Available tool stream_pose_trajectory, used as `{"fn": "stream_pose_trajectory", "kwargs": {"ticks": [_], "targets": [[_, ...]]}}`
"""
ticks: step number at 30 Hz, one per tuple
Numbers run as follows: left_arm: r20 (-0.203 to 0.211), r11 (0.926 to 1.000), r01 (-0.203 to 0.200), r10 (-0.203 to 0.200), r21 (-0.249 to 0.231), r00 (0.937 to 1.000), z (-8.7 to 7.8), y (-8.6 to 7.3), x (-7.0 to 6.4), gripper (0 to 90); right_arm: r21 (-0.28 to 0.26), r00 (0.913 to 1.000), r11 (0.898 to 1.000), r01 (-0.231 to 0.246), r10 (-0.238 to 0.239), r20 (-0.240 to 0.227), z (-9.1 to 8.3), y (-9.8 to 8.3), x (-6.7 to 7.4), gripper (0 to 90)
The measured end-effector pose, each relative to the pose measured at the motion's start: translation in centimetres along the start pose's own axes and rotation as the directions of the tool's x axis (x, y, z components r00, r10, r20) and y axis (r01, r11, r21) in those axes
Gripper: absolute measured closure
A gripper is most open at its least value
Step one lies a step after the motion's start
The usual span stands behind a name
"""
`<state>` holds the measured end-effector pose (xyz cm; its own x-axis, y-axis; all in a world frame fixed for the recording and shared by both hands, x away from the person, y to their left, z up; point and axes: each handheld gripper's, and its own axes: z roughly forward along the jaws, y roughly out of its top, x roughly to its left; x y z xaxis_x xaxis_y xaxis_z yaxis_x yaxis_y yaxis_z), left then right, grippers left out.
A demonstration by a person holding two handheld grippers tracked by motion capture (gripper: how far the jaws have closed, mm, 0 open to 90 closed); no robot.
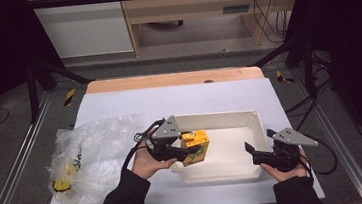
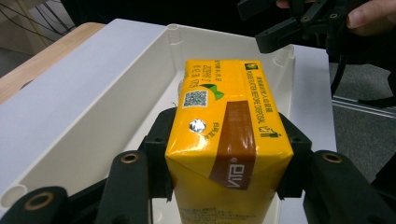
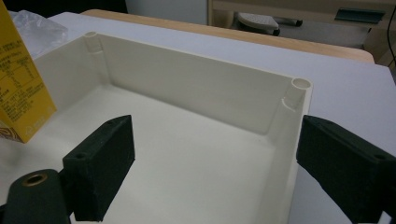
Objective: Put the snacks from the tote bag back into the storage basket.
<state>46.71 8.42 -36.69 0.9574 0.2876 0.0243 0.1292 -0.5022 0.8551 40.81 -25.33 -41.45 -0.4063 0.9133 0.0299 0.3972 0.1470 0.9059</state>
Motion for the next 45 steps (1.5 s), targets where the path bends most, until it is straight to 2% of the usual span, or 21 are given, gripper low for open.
{"fn": "stream_pose_trajectory", "kwargs": {"ticks": [22, 45], "targets": [[0.086, 0.9999, -0.017, 0.017, 0.003, 0.9961, 2.1, -2.3, 0.2, 50.5, 0.004, 1.0000, 1.000, 0.002, -0.002, -0.004, 0.1, -0.1, 0.0, 11.8], [0.138, 0.9999, -0.016, 0.016, 0.004, 0.9903, 3.8, -4.3, 0.2, 50.5, 0.009, 1.0000, 1.000, 0.006, -0.006, -0.004, 0.2, -0.2, 0.1, 11.9]]}}
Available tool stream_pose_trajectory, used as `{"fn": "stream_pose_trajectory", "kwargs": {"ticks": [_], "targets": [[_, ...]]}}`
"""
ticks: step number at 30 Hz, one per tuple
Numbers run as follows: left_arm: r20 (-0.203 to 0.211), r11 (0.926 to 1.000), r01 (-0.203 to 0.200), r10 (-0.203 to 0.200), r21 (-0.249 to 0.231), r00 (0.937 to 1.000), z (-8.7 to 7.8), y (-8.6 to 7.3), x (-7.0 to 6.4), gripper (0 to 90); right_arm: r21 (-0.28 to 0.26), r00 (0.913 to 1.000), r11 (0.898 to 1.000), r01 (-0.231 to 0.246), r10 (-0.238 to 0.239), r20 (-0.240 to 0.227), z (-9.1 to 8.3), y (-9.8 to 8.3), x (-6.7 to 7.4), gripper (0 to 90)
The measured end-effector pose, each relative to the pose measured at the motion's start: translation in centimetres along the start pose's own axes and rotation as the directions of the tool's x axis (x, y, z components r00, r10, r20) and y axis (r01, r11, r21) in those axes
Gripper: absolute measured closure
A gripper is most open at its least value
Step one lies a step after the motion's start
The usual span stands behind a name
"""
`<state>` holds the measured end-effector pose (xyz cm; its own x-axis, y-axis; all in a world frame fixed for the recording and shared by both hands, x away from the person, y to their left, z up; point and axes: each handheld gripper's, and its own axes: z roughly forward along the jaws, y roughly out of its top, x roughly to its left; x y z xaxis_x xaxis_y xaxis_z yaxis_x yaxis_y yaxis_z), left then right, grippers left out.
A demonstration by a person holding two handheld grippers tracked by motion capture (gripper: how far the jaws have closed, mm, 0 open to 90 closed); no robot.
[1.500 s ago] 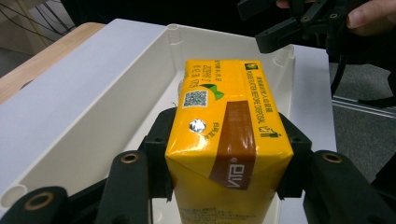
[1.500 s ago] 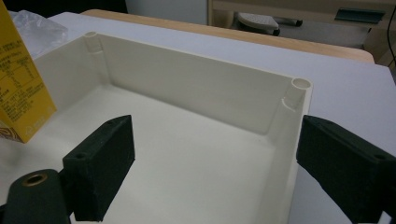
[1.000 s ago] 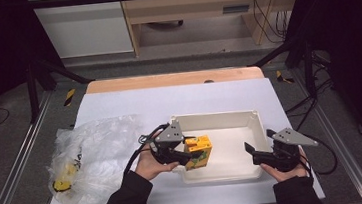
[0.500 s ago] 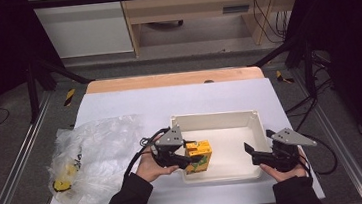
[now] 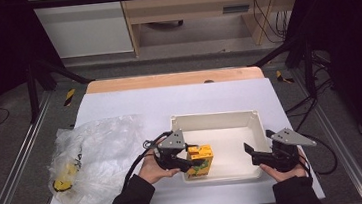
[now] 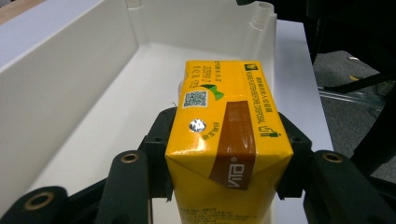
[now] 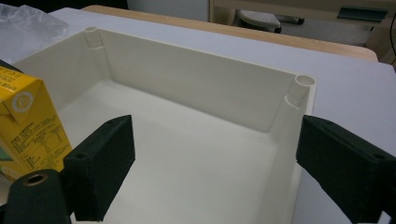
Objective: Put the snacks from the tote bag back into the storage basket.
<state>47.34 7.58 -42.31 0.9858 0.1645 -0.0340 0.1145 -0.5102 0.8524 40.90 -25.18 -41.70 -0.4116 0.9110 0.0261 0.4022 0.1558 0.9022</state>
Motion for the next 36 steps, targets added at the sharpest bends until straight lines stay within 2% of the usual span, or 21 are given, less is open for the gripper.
{"fn": "stream_pose_trajectory", "kwargs": {"ticks": [13, 15, 21, 26, 31, 36], "targets": [[0.020, 0.9992, -0.035, 0.035, 0.018, 0.9992, 0.0, -0.3, -0.1, 50.0, 0.004, 1.0000, 1.000, -0.002, 0.002, 0.002, 0.0, -0.1, -0.1, 11.9], [0.020, 0.9996, -0.025, 0.024, 0.012, 0.9995, -0.2, -0.6, 0.0, 49.9, 0.006, 1.0000, 1.000, -0.004, 0.004, 0.003, 0.1, -0.1, -0.1, 11.9], [0.018, 0.9994, -0.031, 0.031, 0.017, 0.9994, -0.3, -1.0, 0.1, 49.7, 0.007, 1.0000, 1.000, -0.002, 0.002, 0.003, 0.1, -0.1, -0.1, 11.9], [0.020, 0.9997, -0.008, 0.008, 0.025, 0.9998, -0.5, -1.2, 0.3, 48.7, 0.009, 1.0000, 1.000, -0.002, 0.002, 0.004, 0.1, -0.2, -0.1, 11.9], [-0.020, 0.9998, 0.015, -0.015, 0.014, 0.9997, -0.8, -0.9, -0.1, 40.7, 0.011, 1.0000, 1.000, -0.002, 0.002, 0.005, 0.1, -0.2, -0.1, 11.9], [-0.073, 0.9991, 0.036, -0.037, -0.025, 0.9966, -2.2, -0.1, -0.5, 30.1, 0.005, 0.9999, 1.000, -0.003, 0.003, 0.010, 0.0, -0.2, -0.2, 11.9]]}}
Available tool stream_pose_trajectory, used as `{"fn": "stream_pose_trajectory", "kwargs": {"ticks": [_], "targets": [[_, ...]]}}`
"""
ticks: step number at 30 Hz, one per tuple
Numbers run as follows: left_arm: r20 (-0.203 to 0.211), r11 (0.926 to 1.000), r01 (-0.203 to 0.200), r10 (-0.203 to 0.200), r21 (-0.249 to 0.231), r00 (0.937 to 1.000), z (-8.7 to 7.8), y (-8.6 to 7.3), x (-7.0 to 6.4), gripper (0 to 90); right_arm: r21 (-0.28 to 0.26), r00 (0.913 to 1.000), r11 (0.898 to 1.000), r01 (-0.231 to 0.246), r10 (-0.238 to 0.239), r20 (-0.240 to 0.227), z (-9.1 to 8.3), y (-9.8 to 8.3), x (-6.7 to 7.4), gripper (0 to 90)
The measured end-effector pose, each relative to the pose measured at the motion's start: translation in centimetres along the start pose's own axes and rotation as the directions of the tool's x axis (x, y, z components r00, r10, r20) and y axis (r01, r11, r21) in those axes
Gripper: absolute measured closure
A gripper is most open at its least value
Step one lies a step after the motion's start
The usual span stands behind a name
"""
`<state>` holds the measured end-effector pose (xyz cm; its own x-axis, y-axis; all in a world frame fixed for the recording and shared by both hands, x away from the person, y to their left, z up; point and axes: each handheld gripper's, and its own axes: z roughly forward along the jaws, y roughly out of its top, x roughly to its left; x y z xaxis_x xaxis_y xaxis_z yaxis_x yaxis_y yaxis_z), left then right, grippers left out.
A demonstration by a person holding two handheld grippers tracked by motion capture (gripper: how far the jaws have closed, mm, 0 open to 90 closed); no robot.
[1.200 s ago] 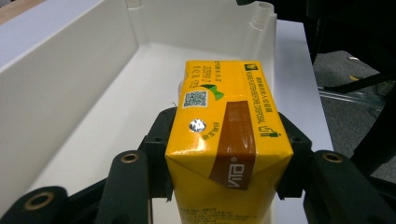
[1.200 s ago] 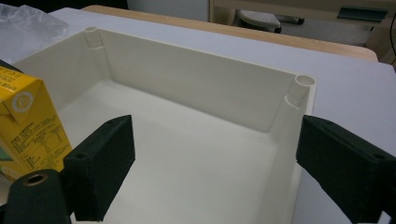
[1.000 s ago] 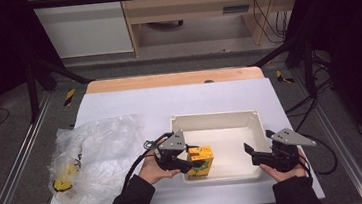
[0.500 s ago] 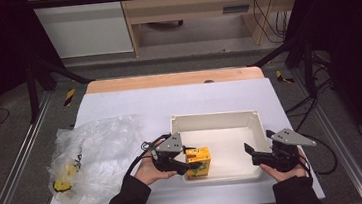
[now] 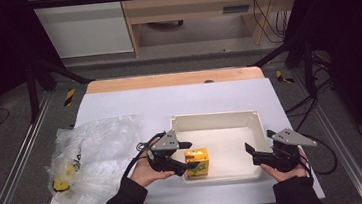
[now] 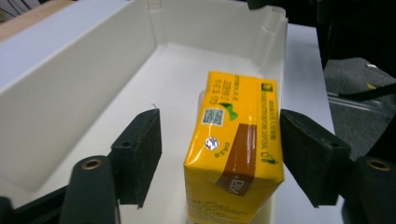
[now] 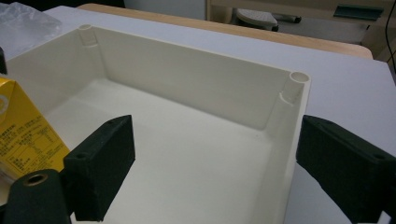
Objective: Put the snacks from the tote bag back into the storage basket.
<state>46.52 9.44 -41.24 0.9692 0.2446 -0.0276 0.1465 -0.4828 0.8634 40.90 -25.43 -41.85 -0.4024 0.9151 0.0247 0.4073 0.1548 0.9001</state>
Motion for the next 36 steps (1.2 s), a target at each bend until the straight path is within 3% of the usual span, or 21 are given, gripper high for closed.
{"fn": "stream_pose_trajectory", "kwargs": {"ticks": [8, 13, 16, 23, 27, 29, 32, 36], "targets": [[-0.080, 0.9981, 0.058, -0.059, -0.020, 0.9951, -3.0, 1.1, -0.7, 23.1, -0.005, 1.0000, 1.000, 0.001, -0.001, 0.010, -0.1, 0.0, -0.2, 11.9], [-0.146, 0.9956, 0.091, -0.093, -0.020, 0.9849, -4.8, 1.0, -0.8, 22.4, -0.006, 0.9999, 1.000, -0.003, 0.003, 0.015, -0.3, 0.0, -0.2, 11.9], [-0.197, 0.9942, 0.104, -0.107, -0.027, 0.9746, -6.2, 0.9, -1.0, 21.8, -0.009, 0.9998, 1.000, -0.002, 0.002, 0.018, -0.3, -0.1, -0.4, 11.9], [-0.303, 0.9859, 0.160, -0.167, -0.049, 0.9382, -9.2, -0.5, -1.2, 21.5, -0.011, 0.9996, 1.000, -0.007, 0.008, 0.026, -0.5, -0.1, -0.5, 11.9], [-0.355, 0.9802, 0.189, -0.198, -0.058, 0.9138, -10.9, -1.9, -1.0, 21.2, -0.009, 0.9995, 1.000, -0.006, 0.006, 0.030, -0.6, -0.1, -0.6, 11.8], [-0.389, 0.9756, 0.207, -0.219, -0.073, 0.8949, -11.9, -2.8, -1.0, 21.2, -0.009, 0.9995, 1.000, -0.011, 0.011, 0.031, -0.6, -0.1, -0.6, 11.7], [-0.423, 0.9688, 0.228, -0.248, -0.096, 0.8717, -13.0, -3.9, -1.1, 21.1, -0.008, 0.9994, 1.000, -0.010, 0.010, 0.032, -0.6, -0.2, -0.7, 11.8], [-0.488, 0.9619, 0.251, -0.272, -0.109, 0.8296, -14.7, -5.6, -1.3, 21.1, -0.005, 0.9992, 1.000, -0.014, 0.014, 0.036, -0.6, -0.2, -0.8, 11.8]]}}
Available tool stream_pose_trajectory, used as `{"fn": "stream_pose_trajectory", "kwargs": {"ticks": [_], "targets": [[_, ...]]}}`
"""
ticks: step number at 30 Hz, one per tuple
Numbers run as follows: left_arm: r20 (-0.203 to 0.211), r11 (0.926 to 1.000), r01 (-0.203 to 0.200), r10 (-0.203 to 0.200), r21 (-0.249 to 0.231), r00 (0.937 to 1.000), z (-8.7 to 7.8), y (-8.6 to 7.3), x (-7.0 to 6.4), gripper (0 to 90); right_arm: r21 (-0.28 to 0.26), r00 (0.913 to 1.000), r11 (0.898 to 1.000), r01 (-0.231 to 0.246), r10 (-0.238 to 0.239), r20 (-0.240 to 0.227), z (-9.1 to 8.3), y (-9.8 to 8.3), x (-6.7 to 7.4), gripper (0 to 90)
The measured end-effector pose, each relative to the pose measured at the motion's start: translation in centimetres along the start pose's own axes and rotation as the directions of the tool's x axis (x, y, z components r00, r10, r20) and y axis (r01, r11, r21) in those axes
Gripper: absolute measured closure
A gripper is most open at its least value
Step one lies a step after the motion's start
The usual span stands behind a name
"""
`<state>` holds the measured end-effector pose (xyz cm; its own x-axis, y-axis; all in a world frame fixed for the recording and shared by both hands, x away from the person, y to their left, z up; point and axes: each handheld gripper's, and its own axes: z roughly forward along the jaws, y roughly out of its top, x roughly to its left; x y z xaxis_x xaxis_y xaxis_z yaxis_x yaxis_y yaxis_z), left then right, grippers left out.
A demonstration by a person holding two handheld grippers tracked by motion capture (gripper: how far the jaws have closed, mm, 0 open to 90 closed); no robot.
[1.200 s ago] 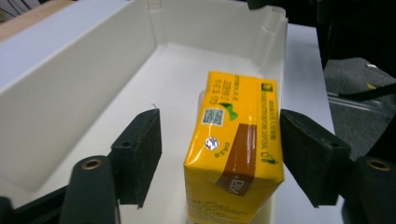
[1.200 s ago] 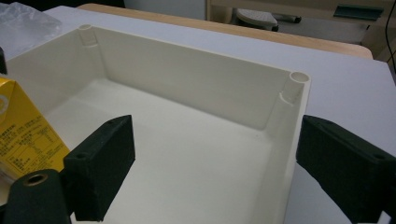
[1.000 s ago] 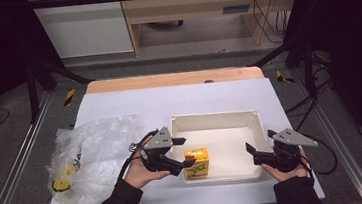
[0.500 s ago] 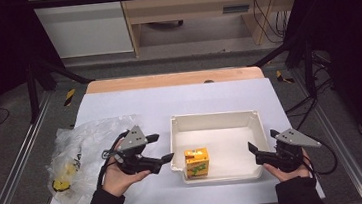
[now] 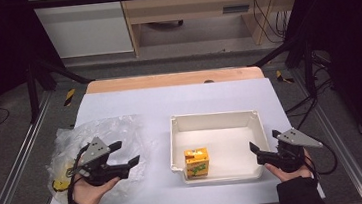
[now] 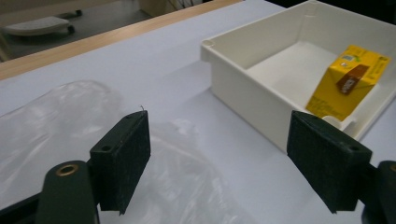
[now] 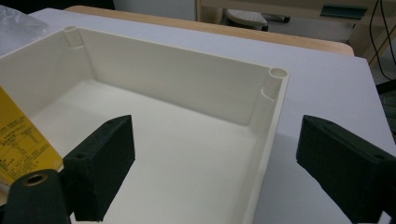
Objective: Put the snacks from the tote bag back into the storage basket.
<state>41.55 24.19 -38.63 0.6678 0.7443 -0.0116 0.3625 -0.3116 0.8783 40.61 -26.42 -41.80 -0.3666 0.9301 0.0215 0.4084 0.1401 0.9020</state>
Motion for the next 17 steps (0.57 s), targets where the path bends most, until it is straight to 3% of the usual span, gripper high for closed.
{"fn": "stream_pose_trajectory", "kwargs": {"ticks": [4, 7, 17], "targets": [[-0.063, 0.9986, 0.051, -0.052, -0.013, 0.9966, -1.4, -1.4, 1.3, 21.2, 0.004, 1.0000, 1.000, -0.004, 0.004, 0.004, 0.0, -0.1, -0.2, 11.8], [-0.085, 0.9963, 0.084, -0.085, -0.016, 0.9928, -2.2, -2.6, 2.3, 21.2, 0.004, 1.0000, 1.000, -0.005, 0.005, 0.007, -0.1, -0.2, -0.2, 11.9], [-0.141, 0.9940, 0.107, -0.109, -0.018, 0.9840, -3.7, -6.0, 4.0, 21.2, 0.013, 1.0000, 1.000, -0.005, 0.005, 0.004, -0.1, -0.4, -0.4, 11.7]]}}
